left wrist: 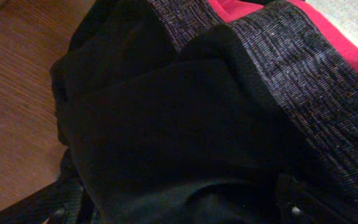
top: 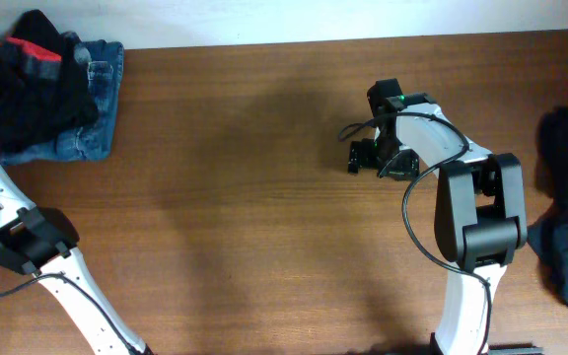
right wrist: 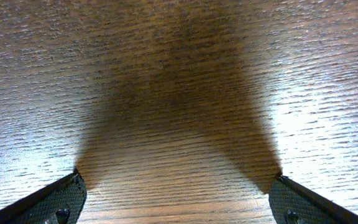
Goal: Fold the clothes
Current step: 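Release the black bundle on the stack and hold the left gripper there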
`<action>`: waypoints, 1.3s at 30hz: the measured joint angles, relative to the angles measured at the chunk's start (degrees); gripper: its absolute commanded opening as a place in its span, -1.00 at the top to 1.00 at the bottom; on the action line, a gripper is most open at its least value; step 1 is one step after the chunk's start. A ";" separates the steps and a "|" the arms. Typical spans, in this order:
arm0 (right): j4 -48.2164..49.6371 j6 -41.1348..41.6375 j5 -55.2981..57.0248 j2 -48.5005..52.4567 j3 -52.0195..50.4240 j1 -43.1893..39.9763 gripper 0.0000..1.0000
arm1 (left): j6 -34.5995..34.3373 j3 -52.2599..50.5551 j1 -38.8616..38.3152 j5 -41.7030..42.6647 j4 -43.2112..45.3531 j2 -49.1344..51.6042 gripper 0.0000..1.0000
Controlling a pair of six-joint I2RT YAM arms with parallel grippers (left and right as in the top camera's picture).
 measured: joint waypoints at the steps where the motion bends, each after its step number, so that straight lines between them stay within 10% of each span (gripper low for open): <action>1: 0.00 -0.04 -0.02 0.00 0.00 0.00 -0.97 | -0.22 0.00 0.00 0.00 0.00 0.00 -0.98; 25: 0.00 0.00 -0.07 0.00 0.00 0.00 -0.98 | -4.35 0.04 -0.04 4.94 8.20 -3.67 -0.96; 28: 0.00 -0.02 -0.07 0.00 0.00 0.00 -0.98 | -4.42 0.04 -0.07 4.94 8.22 -3.67 -0.57; 32: 0.00 0.00 -0.07 0.00 0.00 0.00 -0.97 | -4.83 0.04 -0.55 4.83 8.85 -3.67 0.67; 39: 0.00 -0.04 -0.09 0.00 0.00 0.00 -0.97 | -4.81 -0.92 -3.50 3.58 12.96 -3.67 0.98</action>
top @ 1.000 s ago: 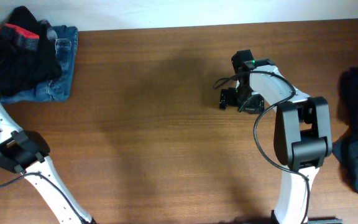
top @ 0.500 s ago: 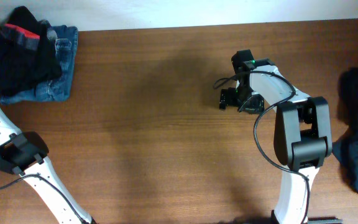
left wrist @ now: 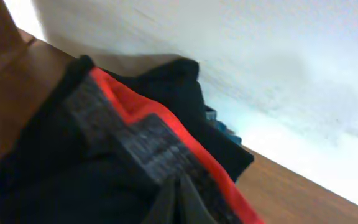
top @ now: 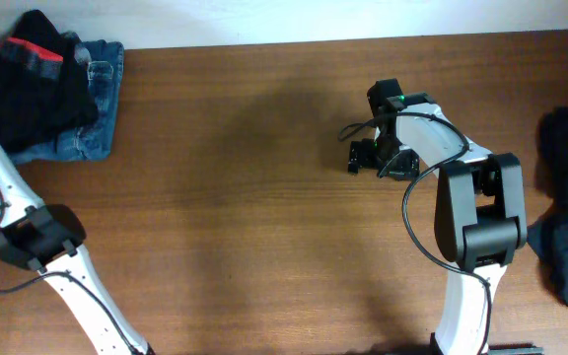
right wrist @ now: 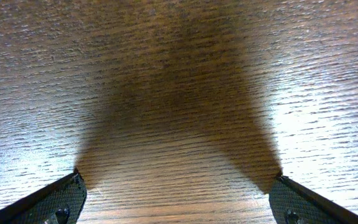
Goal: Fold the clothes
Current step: 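Release the black bundle on the stack and hold the left gripper there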
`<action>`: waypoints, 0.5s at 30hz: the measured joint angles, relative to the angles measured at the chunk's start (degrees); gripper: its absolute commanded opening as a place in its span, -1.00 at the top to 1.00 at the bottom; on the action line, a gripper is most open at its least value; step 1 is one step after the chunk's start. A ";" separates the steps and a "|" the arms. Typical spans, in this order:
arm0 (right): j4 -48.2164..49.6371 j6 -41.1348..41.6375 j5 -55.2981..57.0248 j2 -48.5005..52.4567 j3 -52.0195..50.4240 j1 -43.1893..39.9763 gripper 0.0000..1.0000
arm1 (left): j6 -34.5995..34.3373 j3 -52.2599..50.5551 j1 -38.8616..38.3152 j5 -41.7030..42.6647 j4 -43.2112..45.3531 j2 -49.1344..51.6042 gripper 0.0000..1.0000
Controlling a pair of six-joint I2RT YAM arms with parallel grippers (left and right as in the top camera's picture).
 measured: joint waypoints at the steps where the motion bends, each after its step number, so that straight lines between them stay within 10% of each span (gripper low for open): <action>1: 0.00 0.02 0.00 0.00 0.00 0.00 -0.97 | 0.04 -0.33 -0.35 -0.11 0.02 0.00 0.98; 15: -0.28 0.00 -0.20 0.00 0.00 0.00 -0.97 | 0.07 -1.68 -3.52 -0.52 3.48 8.13 0.98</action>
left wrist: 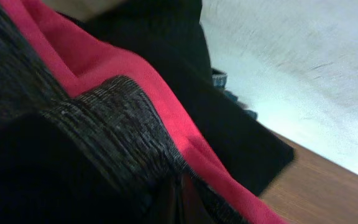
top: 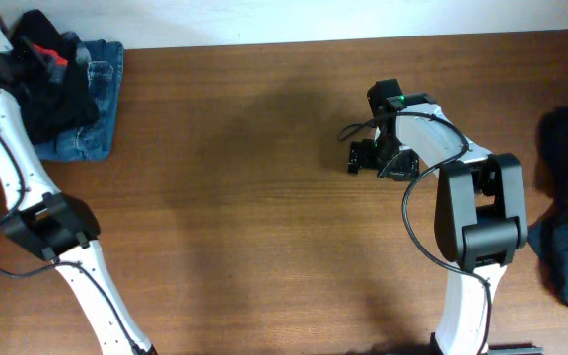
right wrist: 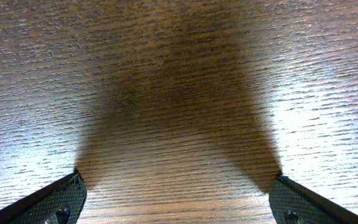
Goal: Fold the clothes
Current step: 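Release the black bundle on the stack and hold the left gripper there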
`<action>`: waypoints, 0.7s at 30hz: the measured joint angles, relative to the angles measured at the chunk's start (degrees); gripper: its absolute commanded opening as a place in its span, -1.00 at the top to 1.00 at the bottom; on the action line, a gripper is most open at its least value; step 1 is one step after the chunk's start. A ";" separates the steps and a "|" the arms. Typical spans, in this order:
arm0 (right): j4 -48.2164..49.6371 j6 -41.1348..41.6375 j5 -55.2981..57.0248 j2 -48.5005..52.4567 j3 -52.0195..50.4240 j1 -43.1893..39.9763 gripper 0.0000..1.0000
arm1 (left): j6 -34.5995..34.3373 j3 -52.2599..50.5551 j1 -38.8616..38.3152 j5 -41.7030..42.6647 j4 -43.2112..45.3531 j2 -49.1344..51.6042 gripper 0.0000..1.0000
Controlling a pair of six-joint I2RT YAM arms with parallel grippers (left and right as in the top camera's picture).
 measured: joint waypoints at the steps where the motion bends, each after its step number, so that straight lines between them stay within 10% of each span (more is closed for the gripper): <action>1: -0.02 0.02 -0.02 0.00 0.00 0.00 -0.97 | -0.02 -0.04 -0.24 -0.02 0.55 0.81 0.98; 21: -0.11 0.02 -0.13 0.00 0.00 0.00 -0.98 | -0.02 2.56 0.70 -0.20 4.13 1.81 0.98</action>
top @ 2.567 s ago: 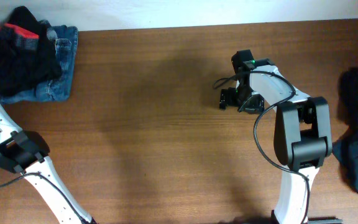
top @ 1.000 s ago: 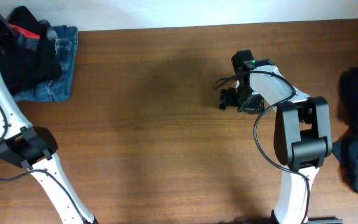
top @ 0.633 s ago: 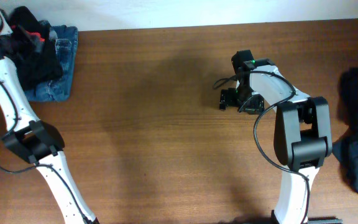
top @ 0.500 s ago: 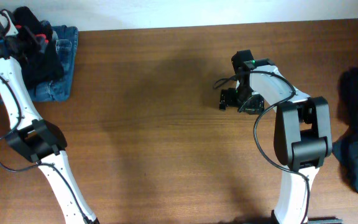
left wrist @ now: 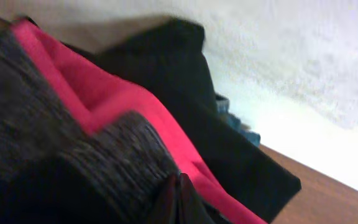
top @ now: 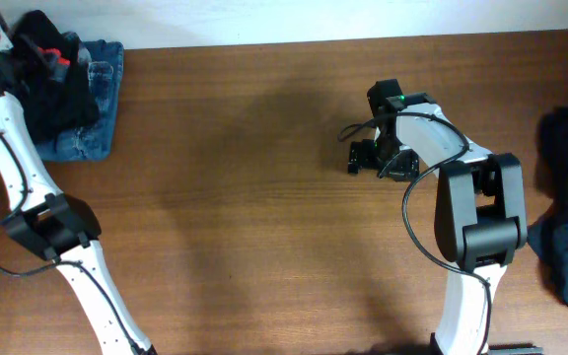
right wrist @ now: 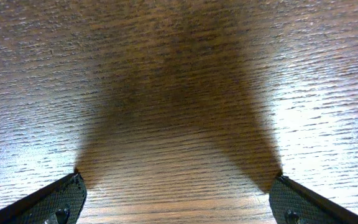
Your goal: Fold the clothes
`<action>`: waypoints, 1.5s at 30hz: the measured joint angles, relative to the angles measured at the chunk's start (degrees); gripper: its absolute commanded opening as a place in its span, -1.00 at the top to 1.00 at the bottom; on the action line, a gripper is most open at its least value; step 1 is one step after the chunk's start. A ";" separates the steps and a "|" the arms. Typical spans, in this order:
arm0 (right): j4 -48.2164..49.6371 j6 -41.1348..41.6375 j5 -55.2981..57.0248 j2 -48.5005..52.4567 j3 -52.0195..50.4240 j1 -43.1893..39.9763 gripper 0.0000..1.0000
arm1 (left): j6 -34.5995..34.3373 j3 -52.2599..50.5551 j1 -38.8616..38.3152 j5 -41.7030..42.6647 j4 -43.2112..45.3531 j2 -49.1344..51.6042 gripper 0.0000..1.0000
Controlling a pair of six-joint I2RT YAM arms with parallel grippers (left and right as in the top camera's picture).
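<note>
A black garment with a red and grey band (top: 55,71) lies heaped on folded blue jeans (top: 92,116) at the far left corner. My left gripper (top: 3,54) is at the heap's left edge. In the left wrist view its fingers (left wrist: 176,190) are pressed together in the grey-black cloth, beside the red band (left wrist: 135,121), so it is shut on the garment. My right gripper (top: 361,156) rests low over bare wood at centre right, open; its fingertips (right wrist: 67,193) show in the lower corners with nothing between them.
A pile of dark clothes lies at the right edge of the table. The white wall (left wrist: 303,68) runs just behind the left heap. Brown tabletop (top: 245,197) stretches between the two arms.
The left wrist view has drawn back a little from the cloth, showing more of the wall and the garment's black far edge. The left gripper stays shut. The right arm has not moved.
First my left gripper was open, pressed down over the black garment on the jeans. Then its fingers were shut in the cloth and the camera looked toward the wall. After that the heap sat bunched more to the left, and it stays so now. The right gripper stayed open throughout.
</note>
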 measured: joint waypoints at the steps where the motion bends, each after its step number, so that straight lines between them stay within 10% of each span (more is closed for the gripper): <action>1: 0.00 0.00 0.00 0.00 0.00 0.00 -0.98 | 0.02 0.00 0.28 -0.66 0.13 -0.22 0.98; 45: -0.17 1.64 0.11 0.00 -0.07 0.59 -0.97 | 0.07 -4.61 0.11 -2.32 -7.82 -11.50 0.99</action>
